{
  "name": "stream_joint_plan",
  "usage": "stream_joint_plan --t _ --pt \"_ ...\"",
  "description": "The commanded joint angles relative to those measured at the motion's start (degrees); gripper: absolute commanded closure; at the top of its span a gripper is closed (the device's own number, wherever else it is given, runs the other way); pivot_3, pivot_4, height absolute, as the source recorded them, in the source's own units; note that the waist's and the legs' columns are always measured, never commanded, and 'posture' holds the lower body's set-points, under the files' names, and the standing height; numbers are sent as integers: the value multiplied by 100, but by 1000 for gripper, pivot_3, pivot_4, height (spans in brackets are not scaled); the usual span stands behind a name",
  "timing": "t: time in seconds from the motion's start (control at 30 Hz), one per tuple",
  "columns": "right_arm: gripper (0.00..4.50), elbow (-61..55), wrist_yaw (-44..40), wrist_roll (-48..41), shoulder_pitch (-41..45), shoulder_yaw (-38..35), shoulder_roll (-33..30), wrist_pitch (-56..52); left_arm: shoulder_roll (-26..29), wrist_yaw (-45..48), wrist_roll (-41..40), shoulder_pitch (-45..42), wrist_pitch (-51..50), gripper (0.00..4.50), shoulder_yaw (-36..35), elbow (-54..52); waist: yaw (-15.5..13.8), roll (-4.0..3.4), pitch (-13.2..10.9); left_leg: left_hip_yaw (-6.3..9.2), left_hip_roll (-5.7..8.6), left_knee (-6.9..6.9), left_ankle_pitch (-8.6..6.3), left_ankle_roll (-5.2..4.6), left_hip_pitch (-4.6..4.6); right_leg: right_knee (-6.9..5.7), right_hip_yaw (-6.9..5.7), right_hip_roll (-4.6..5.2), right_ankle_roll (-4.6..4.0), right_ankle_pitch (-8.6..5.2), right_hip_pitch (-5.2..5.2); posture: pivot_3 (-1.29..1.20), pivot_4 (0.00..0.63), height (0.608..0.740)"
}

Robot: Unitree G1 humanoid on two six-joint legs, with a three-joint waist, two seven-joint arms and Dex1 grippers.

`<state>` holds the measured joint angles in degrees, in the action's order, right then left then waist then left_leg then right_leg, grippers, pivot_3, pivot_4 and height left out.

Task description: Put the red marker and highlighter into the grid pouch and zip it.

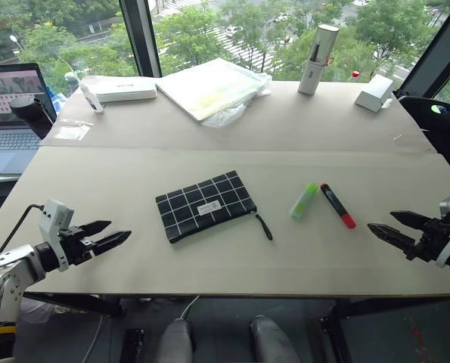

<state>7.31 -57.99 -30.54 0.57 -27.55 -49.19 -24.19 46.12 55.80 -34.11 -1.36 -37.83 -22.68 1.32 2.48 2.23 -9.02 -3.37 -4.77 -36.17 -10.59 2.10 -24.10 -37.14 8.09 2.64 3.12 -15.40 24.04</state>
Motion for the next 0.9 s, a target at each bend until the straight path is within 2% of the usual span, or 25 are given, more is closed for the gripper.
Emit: stream_joint_plan --t 0.03,0.23,0.37,0.53,0.7,0.9 --pt "20 -78 30 -13 83 -36 -18 28 1 42 -68 -29 66 0 -61 -51 0 0 0 0 0 0 0 0 0 0 0 0 0 0 0 0 150 740" --pt "20 -13 99 3 162 9 12 74 95 188 8 -15 118 0 48 -86 0 0 0 1 0 0 0 0 0 0 -1 0 0 0 0 0 150 740" --pt "947 11 275 -287 543 -160 109 -63 286 786 748 -316 1446 0 583 473 -2 0 0 1 0 -6 1 1 -1 -1 -1 -1 -1 1 0 0 150 740" --pt "2709 -215 232 -502 834 -53 112 -191 341 1168 1470 -737 3211 0 968 1027 -12 -1 0 2 1 -4 1 1 -7 1 -1 -1 -1 1 1 0 150 740" --pt "4398 -781 266 -907 1339 199 247 -568 319 1372 2009 -1198 4410 0 1376 1399 -14 -1 1 2 0 -7 1 1 -9 -2 -1 -1 -1 2 3 0 150 740" --pt "4455 -1489 548 -793 2156 1412 841 -949 333 1536 2665 -1732 5537 0 1978 2039 0 -2 1 6 -2 -7 1 1 -14 -4 -1 -6 0 2 5 0 150 740"
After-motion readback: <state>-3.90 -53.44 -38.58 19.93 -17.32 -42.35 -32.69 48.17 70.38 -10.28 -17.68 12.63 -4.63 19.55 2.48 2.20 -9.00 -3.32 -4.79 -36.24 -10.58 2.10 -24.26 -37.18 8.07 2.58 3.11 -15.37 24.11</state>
